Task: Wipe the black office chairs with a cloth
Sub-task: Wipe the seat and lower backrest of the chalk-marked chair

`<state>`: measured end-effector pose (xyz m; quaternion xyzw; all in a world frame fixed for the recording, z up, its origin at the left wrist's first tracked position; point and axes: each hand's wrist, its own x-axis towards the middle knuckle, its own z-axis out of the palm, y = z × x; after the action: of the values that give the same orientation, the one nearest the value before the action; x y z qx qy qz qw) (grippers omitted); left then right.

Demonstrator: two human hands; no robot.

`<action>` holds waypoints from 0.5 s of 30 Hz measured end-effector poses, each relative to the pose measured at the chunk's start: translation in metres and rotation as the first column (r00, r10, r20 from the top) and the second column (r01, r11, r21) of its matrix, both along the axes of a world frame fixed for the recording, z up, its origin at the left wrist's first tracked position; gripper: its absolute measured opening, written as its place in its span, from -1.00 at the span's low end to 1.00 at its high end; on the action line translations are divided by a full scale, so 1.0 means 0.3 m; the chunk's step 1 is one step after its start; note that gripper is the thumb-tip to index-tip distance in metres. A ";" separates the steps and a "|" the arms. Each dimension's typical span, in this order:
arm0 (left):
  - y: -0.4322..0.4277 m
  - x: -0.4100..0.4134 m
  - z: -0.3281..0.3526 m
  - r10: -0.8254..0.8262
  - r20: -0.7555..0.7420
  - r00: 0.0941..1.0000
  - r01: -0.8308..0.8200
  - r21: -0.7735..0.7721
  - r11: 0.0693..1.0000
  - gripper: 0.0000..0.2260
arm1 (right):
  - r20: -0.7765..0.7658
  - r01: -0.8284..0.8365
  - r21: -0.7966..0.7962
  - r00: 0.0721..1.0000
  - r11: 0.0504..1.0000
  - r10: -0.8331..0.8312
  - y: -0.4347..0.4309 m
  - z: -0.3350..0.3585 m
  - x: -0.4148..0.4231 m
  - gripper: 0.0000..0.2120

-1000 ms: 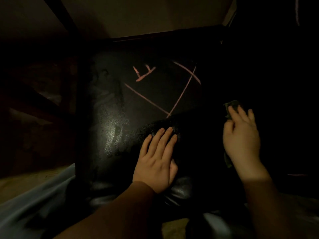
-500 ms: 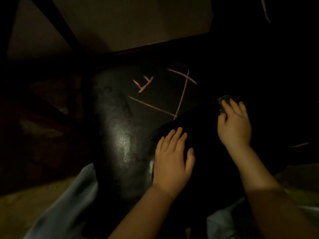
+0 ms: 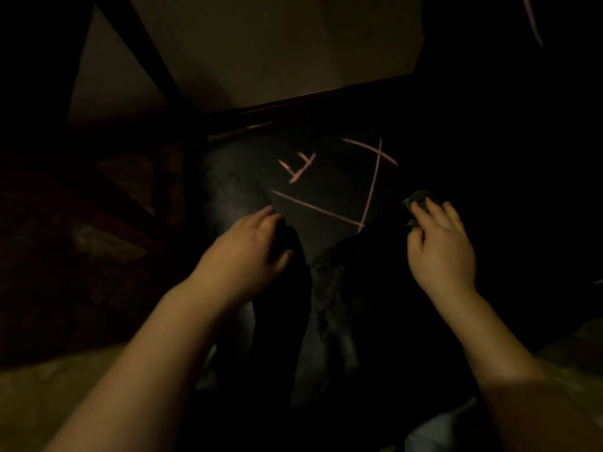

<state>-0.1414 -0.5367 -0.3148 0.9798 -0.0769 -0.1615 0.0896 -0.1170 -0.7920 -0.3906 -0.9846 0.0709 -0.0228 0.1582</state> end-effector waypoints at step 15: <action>0.057 0.037 -0.019 0.104 -0.285 0.953 -0.057 0.168 0.984 -0.45 | -0.042 -0.725 0.046 0.686 0.688 0.726 0.399 0.052 -0.322 -0.48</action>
<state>-0.1303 -0.5196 -0.3203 0.9513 -0.0098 -0.3067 0.0285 -0.2136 -0.6724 -0.3751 -0.9307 -0.3191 0.0704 0.1647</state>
